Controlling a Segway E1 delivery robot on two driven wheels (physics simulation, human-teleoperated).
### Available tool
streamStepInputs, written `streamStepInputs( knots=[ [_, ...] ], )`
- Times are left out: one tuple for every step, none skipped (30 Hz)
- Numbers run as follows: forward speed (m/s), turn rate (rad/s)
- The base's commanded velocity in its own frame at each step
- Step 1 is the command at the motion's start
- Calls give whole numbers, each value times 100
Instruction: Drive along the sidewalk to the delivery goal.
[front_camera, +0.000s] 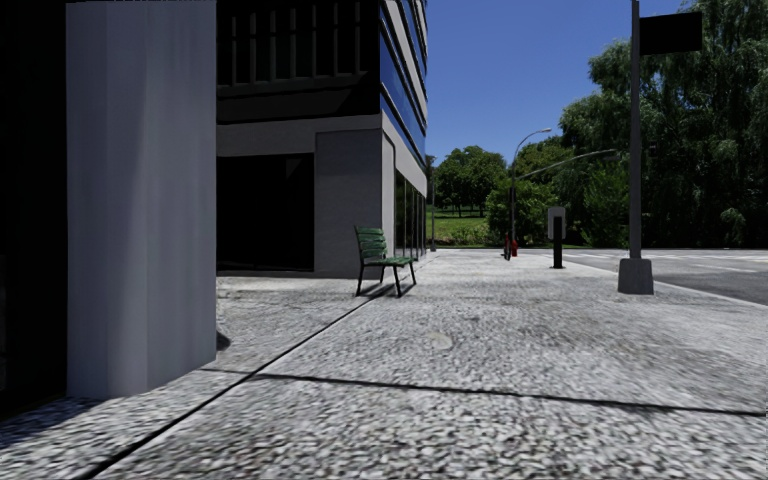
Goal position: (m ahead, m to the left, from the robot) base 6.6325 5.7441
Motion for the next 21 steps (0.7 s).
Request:
streamStepInputs(
  knots=[
    [200,13],
    [200,13],
    [200,13],
    [200,13],
    [200,13],
    [200,13],
    [200,13],
    [200,13],
    [200,13],
    [200,13],
    [200,13],
    [200,13],
    [200,13],
    [200,13],
    [200,13],
    [200,13],
    [200,13],
    [200,13],
    [200,13],
    [200,14],
    [200,17]
  ],
)
